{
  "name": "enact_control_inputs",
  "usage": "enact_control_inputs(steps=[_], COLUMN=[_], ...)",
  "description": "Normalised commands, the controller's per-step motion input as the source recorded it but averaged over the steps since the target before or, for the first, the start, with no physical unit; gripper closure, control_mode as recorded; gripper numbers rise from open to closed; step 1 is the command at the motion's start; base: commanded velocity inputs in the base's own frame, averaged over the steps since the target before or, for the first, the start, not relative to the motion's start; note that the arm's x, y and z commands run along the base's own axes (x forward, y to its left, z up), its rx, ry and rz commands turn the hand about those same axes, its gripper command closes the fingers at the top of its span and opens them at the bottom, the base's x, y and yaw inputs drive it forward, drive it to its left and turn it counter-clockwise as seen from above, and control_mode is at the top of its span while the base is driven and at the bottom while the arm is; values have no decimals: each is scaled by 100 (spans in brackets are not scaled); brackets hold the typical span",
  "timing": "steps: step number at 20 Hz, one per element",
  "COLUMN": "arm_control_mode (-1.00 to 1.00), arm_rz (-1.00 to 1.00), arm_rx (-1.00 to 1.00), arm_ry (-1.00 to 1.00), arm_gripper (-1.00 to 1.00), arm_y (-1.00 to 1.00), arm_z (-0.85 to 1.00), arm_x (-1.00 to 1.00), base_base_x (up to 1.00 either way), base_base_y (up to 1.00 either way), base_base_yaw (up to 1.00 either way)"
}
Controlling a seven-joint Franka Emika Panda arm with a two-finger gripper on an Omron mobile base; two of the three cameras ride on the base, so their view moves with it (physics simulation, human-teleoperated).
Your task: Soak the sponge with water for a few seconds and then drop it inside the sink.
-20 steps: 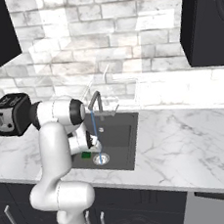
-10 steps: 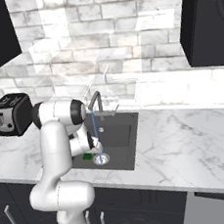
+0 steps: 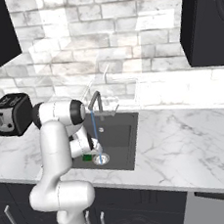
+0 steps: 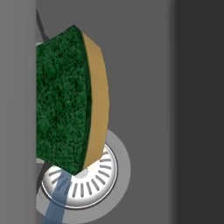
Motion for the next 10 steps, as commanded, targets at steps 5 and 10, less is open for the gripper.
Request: enact_control_inputs(steps=[5,10], arm_control_mode=[-100,-100], arm_rz=[0,0], arm_rx=[0,0], arm_ry=[0,0], arm_gripper=[-100,-100], arm_y=[0,0], arm_z=[0,0], arm_x=[0,0], base_base_x=[0,0], base_base_y=[0,0], base_base_yaw=[0,0])
